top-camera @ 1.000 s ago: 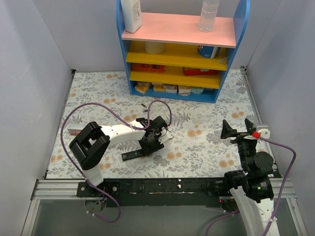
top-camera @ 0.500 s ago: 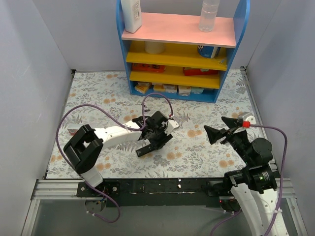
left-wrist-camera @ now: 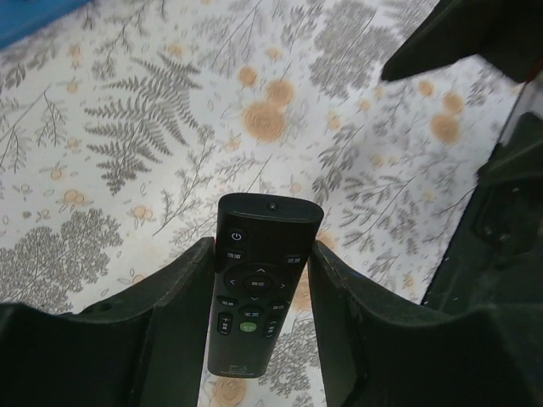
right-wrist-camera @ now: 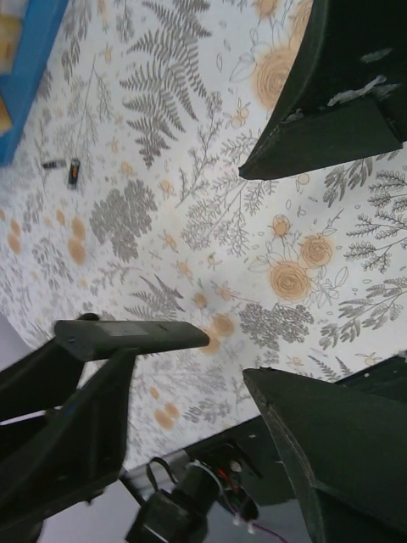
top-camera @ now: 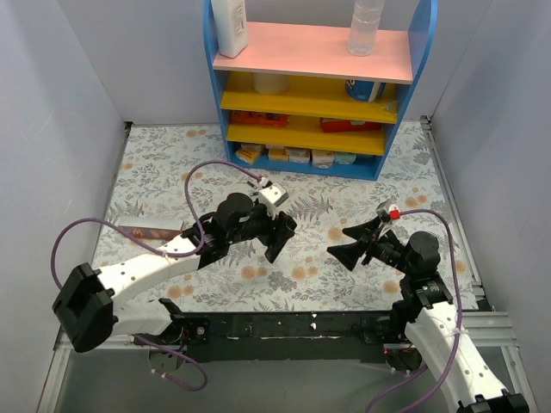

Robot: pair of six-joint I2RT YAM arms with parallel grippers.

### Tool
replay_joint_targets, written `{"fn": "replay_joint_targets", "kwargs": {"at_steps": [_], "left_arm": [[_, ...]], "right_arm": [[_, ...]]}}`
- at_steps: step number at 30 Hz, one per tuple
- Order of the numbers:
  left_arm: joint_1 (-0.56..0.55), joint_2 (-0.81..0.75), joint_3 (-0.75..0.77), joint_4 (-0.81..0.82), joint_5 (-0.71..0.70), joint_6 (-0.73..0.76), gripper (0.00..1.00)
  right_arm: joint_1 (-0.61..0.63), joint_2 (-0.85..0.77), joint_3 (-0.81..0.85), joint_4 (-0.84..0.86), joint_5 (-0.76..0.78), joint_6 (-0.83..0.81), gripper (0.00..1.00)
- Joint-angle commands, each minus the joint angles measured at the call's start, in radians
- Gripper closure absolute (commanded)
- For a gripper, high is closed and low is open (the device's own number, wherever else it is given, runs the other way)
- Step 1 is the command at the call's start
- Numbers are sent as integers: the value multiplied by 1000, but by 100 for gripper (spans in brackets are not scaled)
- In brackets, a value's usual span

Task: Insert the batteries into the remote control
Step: Pick up the remote control from the center of the board, then adjust the remote control.

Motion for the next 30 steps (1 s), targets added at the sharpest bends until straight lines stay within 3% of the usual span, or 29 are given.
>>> {"fn": "replay_joint_targets", "kwargs": {"at_steps": [1,11,15,30], "left_arm": [[6,-116,-61,231,77,-96,93],[6,-225,-201,594,270,-277,94],[6,-224,-216,662,330,-328,94],[6,-196,-256,892,457,-440,95]], "right_arm": [[18,23,-87,420,-198,101,2],[191,176,-90,676,-213,101,2],[275,245,-52,681,-193,52,2],[408,394,0,807,-207,38,5]]}}
